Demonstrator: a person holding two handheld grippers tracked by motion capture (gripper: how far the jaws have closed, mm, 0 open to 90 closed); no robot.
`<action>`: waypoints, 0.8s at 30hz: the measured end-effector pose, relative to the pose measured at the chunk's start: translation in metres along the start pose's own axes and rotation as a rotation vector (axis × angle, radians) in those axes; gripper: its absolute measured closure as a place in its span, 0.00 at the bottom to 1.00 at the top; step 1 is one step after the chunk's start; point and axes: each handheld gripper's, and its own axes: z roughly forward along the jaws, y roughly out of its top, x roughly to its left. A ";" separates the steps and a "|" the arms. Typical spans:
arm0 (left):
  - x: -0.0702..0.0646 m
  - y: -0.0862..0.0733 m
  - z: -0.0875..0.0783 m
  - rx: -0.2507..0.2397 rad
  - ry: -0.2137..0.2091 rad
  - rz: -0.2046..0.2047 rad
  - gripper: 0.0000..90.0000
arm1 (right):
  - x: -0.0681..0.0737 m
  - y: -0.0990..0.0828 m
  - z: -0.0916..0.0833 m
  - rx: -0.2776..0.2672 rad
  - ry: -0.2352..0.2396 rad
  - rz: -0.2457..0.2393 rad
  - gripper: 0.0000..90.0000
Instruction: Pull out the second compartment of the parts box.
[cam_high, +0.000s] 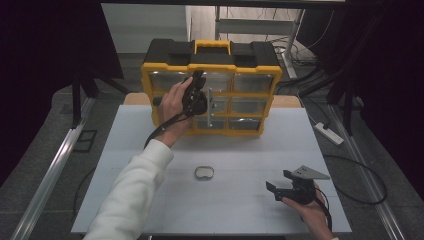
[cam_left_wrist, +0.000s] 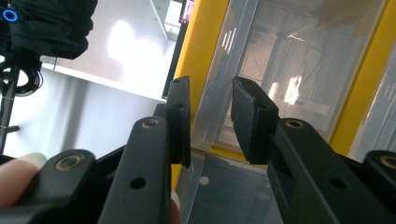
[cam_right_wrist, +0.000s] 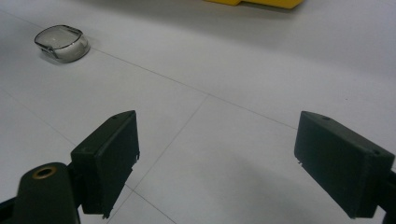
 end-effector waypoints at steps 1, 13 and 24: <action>0.000 0.000 0.000 0.000 0.002 0.001 0.77 | 0.000 0.000 0.000 0.000 -0.001 0.000 0.15; -0.002 -0.001 0.001 -0.005 0.007 0.018 0.80 | 0.000 0.000 0.000 0.000 -0.001 0.001 0.15; -0.002 -0.001 0.000 -0.005 0.009 0.038 0.82 | 0.000 0.000 0.000 -0.001 -0.001 0.001 0.15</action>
